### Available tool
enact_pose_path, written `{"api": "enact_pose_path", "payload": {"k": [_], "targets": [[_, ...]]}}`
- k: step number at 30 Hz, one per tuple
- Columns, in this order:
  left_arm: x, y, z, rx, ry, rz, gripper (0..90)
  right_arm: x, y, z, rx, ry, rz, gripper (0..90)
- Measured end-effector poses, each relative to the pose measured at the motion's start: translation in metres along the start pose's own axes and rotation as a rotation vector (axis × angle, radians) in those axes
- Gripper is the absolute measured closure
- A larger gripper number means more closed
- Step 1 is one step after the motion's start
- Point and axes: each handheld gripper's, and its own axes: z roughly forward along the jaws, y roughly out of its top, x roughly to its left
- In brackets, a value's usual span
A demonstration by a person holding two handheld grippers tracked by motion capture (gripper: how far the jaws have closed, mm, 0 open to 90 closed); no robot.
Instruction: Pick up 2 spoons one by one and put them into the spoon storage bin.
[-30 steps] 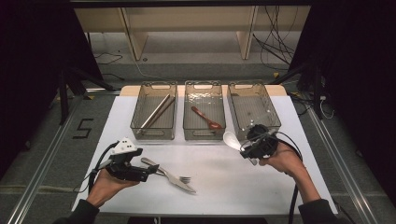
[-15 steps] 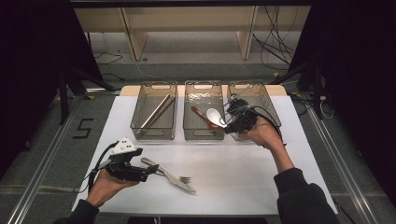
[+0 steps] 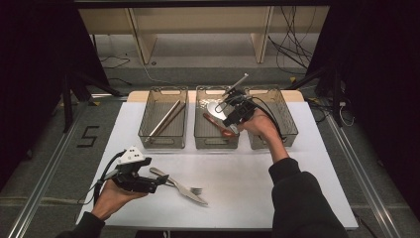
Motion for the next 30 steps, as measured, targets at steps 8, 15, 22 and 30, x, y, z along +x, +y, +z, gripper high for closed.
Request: {"api": "enact_pose_path", "payload": {"k": [8,15,22,30], "targets": [[0.0,0.0,0.0,0.006,-0.003,0.006,12.8,-0.001,0.018,0.017,0.016,-0.008,0.021,76.6],[-0.001,0.0,0.0,0.004,-0.003,0.005,12.8,-0.001,0.029,0.029,0.028,-0.022,0.038,76.5],[-0.001,0.0,0.0,0.009,-0.005,0.008,12.8,-0.002,0.032,0.043,0.063,-0.042,0.059,76.4],[-0.002,0.0,0.001,0.004,-0.006,0.007,12.8,-0.004,0.034,0.055,0.08,-0.075,0.072,75.7]]}}
